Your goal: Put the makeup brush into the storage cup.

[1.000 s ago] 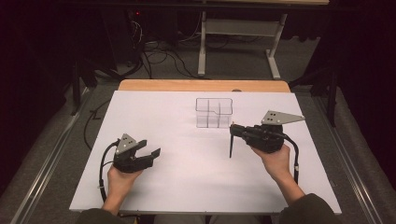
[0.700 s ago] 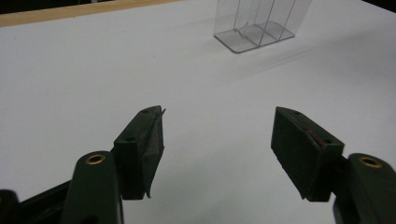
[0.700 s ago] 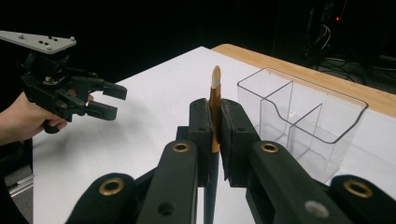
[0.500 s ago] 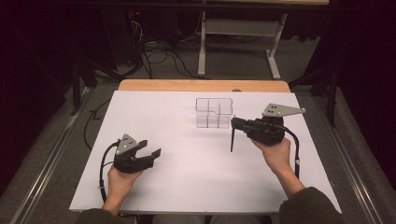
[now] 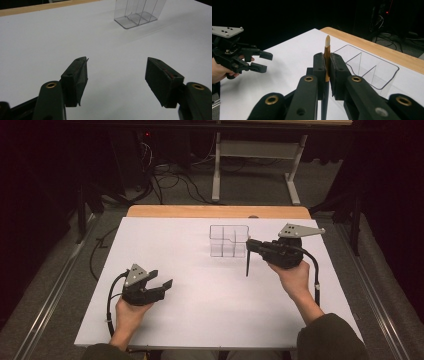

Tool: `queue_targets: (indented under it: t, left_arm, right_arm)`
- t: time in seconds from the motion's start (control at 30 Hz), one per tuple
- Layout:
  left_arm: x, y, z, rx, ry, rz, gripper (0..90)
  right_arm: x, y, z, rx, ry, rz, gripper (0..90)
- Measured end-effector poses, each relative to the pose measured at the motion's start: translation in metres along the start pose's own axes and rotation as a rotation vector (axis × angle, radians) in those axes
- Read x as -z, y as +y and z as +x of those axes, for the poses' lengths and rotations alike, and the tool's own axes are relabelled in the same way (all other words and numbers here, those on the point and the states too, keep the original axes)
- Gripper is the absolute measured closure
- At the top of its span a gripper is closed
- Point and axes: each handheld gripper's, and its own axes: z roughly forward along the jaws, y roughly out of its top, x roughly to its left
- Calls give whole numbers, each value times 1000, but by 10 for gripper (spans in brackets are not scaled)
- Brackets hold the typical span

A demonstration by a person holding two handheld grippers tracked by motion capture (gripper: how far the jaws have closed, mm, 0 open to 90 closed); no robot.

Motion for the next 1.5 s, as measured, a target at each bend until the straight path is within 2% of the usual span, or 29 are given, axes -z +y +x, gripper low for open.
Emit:
queue_targets:
  t: [0.27,0.47,0.7,0.83,1.0,1.2,1.5]
  left_arm:
    - [-1,0,0,1,0,1,349]
    - [0,0,0,-2,-15,-6,344]
    - [-1,0,0,-2,-15,-3,345]
    - [-1,0,-1,-1,-16,-2,344]
    - [-3,-1,0,1,-19,4,344]
    - [-2,-1,0,4,-21,1,345]
    - [-3,0,0,7,-22,5,344]
  right_arm:
    - [-2,6,-4,5,-13,5,862]
    - [-2,11,-8,-1,-40,8,862]
    - [-1,19,-8,13,-43,-3,862]
    - [-5,22,-11,9,-51,5,863]
    - [-5,32,-14,1,-57,-12,862]
    - [-7,45,-20,-1,-93,-9,862]
    - [-19,52,-27,4,-147,-7,862]
